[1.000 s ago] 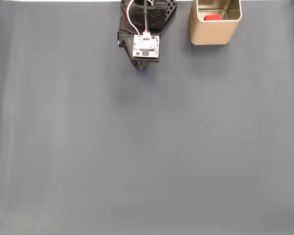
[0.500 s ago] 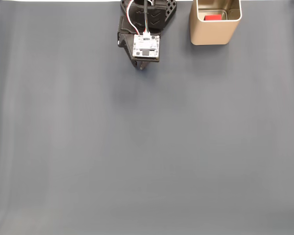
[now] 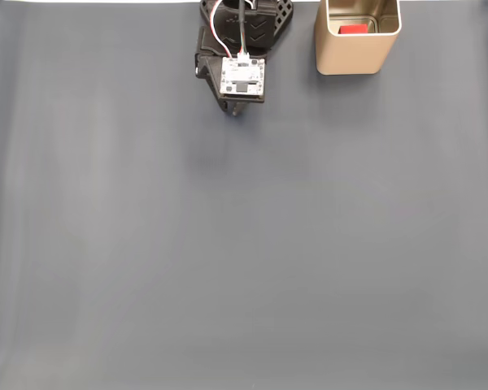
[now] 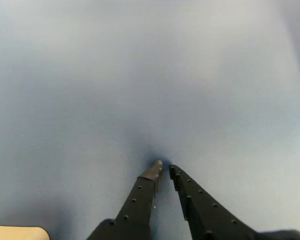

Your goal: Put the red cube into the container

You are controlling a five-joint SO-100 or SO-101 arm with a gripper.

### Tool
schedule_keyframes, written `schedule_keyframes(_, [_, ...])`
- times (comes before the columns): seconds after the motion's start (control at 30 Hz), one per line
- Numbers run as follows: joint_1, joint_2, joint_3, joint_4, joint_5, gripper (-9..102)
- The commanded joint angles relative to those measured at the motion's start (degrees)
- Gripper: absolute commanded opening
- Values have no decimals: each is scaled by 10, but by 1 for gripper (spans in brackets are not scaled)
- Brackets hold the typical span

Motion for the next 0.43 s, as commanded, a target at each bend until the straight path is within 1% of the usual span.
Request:
schedule_keyframes(0.0, [-6, 41, 9, 7, -3, 1])
schedule_keyframes(0.4, [-4, 41, 9, 7, -3, 1])
